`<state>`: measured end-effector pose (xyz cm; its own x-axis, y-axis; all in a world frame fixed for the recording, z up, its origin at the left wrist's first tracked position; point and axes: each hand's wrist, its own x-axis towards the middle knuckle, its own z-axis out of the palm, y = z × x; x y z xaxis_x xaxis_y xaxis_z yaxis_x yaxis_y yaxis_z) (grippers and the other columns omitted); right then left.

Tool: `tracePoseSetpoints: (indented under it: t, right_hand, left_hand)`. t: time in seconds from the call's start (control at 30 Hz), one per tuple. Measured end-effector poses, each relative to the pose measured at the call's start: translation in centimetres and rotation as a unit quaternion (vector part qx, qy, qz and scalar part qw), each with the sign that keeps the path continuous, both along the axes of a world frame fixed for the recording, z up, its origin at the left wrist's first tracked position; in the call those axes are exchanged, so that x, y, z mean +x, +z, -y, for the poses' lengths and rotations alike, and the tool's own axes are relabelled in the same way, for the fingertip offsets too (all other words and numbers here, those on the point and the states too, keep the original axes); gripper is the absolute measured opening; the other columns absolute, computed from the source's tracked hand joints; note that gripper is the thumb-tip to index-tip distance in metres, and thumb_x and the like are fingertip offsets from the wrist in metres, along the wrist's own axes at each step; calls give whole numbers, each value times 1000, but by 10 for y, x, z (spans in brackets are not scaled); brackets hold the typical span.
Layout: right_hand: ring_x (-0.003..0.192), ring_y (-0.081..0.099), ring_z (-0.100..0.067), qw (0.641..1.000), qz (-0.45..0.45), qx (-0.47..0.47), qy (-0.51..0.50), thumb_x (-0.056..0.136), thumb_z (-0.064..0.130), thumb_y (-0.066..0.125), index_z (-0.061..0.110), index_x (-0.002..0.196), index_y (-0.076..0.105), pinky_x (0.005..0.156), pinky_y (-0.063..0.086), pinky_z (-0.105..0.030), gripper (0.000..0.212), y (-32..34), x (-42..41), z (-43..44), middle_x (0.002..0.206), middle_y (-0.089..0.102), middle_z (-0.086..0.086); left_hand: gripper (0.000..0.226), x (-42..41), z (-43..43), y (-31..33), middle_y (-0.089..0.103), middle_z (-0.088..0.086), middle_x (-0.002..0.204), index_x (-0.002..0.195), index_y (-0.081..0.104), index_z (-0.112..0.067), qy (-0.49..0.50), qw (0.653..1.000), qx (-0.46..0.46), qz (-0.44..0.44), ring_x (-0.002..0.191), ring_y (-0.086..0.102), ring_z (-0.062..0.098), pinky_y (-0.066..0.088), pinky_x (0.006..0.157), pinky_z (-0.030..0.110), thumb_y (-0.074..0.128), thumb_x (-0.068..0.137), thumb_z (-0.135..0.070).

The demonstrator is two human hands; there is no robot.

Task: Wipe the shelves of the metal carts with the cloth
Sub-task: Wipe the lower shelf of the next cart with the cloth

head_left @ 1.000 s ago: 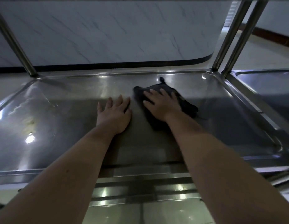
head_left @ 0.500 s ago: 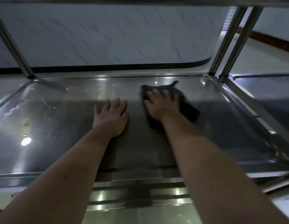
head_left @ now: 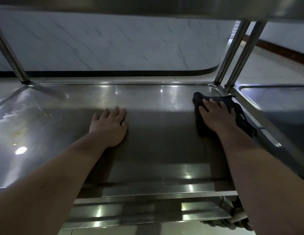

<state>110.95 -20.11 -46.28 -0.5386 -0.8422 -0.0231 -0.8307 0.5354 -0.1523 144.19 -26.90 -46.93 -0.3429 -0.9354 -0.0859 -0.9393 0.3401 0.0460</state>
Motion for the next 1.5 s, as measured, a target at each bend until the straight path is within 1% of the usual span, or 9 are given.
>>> tracePoseSetpoints:
  t: [0.2, 0.3, 0.63, 0.83, 0.9, 1.0, 1.27, 1.4, 1.5]
  right_hand:
    - [151, -1, -24, 1000, -3, 1, -1, 101, 54, 16, 38, 154, 11, 119, -2, -55, 56, -1, 2, 4, 164, 3, 11]
    - [151, -2, -24, 1000, -10, 5, -3, 101, 55, 15, 40, 154, 10, 118, -3, -55, 56, -4, 0, 8, 164, 2, 11]
    - [150, -5, -32, 998, 7, 30, -46, 103, 49, 14, 34, 156, 6, 115, -5, -64, 56, 1, 8, 76, 164, -1, 3]
    - [150, 4, -27, 971, 1, -25, 236, 102, 52, 20, 39, 153, 18, 115, -4, -61, 52, -3, 146, 131, 163, 9, 11]
    - [150, 2, -23, 962, 19, -13, 273, 102, 52, 20, 41, 153, 17, 117, -5, -57, 52, 0, 155, 136, 163, 9, 13]
    - [150, 3, -21, 971, 35, 3, 236, 101, 56, 20, 42, 152, 18, 116, -4, -55, 53, 2, 117, 144, 163, 7, 14]
    - [150, 6, -25, 999, -11, 32, 2, 101, 56, 17, 36, 155, 14, 118, 1, -57, 58, 5, -62, 91, 164, 7, 6]
    - [150, 0, -30, 999, -5, 33, -11, 101, 53, 15, 34, 155, 10, 116, -5, -62, 58, 4, -32, 97, 164, 4, 3]
    - [150, 0, -31, 997, 0, 8, 82, 101, 51, 16, 34, 155, 10, 115, -5, -63, 57, 3, 50, 113, 164, 4, 5]
  left_hand:
    - [57, -29, 37, 2, -5, 0, 164, 155, -2, -26, -19, 1000, -2, 19, 150, -5, 27, 6, 118, 52, 10, 102, -46]
    - [54, -41, 51, -3, 4, -5, 163, 152, 7, -34, -18, 999, -38, 9, 149, 6, 27, 13, 115, 57, 14, 101, -47]
    - [54, -45, 57, -9, -2, -6, 164, 153, 2, -35, -16, 999, -45, -3, 150, -2, 26, 5, 116, 57, 13, 102, -44]
    - [56, -46, 59, -11, -1, -5, 164, 155, 4, -28, 1, 998, -56, -7, 150, 0, 22, 7, 116, 56, 13, 102, -44]
    - [56, -46, 60, -10, -2, -6, 164, 155, 4, -26, 6, 998, -55, -9, 150, -2, 20, 6, 117, 53, 13, 103, -43]
    - [57, -44, 61, -10, 0, -8, 164, 155, 5, -30, 1, 998, -55, -24, 150, -1, 19, 6, 117, 51, 15, 102, -46]
    - [56, -47, 60, -12, -2, -10, 163, 154, 5, -33, 4, 998, -61, -23, 150, -1, 20, 5, 118, 52, 15, 101, -47]
    - [56, -48, 58, -11, -2, -8, 164, 155, 4, -33, 6, 998, -57, -16, 150, 0, 22, 5, 117, 53, 15, 101, -47]
    - [56, -48, 56, -9, -2, -8, 164, 155, 4, -32, 8, 999, -52, -11, 150, -1, 22, 5, 117, 54, 15, 102, -46]
